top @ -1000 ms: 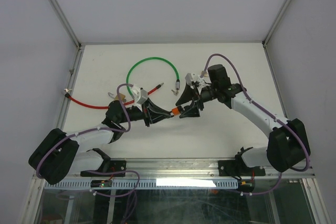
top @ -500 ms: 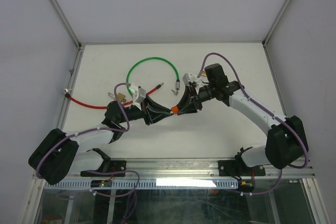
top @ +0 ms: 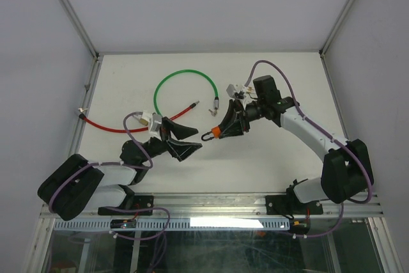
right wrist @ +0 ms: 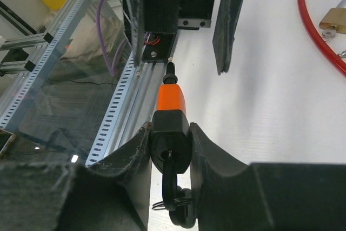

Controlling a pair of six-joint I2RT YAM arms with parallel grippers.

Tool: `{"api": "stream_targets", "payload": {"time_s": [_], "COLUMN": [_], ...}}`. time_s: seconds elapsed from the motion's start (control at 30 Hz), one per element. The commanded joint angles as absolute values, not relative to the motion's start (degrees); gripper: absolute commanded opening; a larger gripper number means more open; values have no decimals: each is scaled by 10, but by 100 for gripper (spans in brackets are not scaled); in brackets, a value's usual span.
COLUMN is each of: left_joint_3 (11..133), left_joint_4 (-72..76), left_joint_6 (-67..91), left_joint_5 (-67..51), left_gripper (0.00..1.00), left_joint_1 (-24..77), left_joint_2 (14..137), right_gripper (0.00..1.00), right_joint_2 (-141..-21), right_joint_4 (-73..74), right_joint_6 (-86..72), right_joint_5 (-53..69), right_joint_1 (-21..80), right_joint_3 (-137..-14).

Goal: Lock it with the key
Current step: Lock the lock.

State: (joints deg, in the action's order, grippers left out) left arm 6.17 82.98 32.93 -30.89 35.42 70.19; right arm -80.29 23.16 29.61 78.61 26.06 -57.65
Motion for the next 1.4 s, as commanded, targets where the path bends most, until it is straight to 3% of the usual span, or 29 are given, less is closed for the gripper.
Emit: {"api": "stream_targets", "payload": {"time_s": [0.0, 0.1, 0.23, 0.63, 1.17, 1.37], "left_joint_3": [78, 86, 93, 98, 118, 125], "left_joint_4": [959, 982, 989, 997, 963, 945], "left_joint_6": [400, 414, 425, 436, 426, 417], "left_joint_5": [-290, -295, -299, -306, -284, -293], "left_gripper": [71, 59, 53, 49, 32, 20], "left_joint_1": [352, 352, 352, 353, 357, 359], "left_joint_2": [742, 765, 780, 767, 762, 760], "right_gripper": [0, 0, 0, 0, 0, 0], "right_joint_2": [-801, -801, -803, -809, -817, -817], "right_joint_4": [205, 205, 205, 185, 164, 161], "right_joint_6": [269, 267, 265, 240, 217, 211], "right_joint_5": [832, 832, 828, 806, 787, 784], "right_joint_1": [257, 255, 255, 254, 255, 255], "right_joint_3": [-611, -611, -612, -607, -600, -600]}}
